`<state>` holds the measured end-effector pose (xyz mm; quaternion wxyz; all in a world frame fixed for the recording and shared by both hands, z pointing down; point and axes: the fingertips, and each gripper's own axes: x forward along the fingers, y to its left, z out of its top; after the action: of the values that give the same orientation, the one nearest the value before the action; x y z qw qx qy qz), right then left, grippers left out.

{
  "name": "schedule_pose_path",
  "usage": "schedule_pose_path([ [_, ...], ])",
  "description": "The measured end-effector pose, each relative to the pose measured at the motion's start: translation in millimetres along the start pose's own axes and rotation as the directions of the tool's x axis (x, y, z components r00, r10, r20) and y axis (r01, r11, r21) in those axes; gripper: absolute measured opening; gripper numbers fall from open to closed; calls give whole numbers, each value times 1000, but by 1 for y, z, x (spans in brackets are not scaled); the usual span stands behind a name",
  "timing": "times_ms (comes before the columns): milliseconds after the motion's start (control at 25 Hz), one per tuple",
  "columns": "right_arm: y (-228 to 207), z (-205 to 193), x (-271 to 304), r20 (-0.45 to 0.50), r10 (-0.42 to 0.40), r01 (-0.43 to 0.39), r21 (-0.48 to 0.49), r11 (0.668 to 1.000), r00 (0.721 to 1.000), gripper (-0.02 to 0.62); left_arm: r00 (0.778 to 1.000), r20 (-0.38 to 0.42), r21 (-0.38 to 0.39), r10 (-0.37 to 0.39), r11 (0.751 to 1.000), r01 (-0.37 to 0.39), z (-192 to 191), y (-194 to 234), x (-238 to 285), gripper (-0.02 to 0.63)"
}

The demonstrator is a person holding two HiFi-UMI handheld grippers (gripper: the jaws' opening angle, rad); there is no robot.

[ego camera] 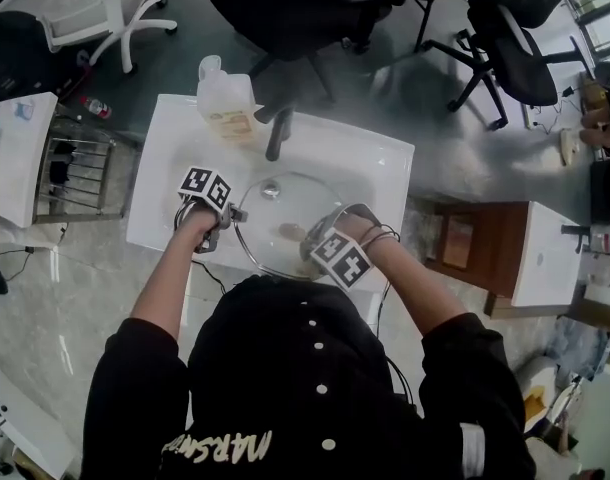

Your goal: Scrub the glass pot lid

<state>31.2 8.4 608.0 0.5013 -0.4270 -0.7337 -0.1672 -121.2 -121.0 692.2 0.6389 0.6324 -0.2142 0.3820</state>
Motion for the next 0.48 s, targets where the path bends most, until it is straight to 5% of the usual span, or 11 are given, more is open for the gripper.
schedule_pose_path([
  [160, -6, -1, 0, -28, -58, 58, 8, 998, 998, 156, 1000, 4, 5, 2, 1000, -2, -2, 0, 0, 119],
  [280, -21, -3, -8, -36, -203, 205, 52, 977, 978, 158, 1000, 22, 26, 19, 999, -20, -2, 1, -3, 128],
  [360, -37, -6, -23, -26, -344, 345, 130, 930, 938, 160, 999, 40, 39, 29, 999, -30, 1, 0, -6, 130],
  [480, -58, -16, -52, -41, -544, 533, 276, 800, 838, 161, 995, 86, 59, 48, 997, -53, 5, 2, -15, 133],
])
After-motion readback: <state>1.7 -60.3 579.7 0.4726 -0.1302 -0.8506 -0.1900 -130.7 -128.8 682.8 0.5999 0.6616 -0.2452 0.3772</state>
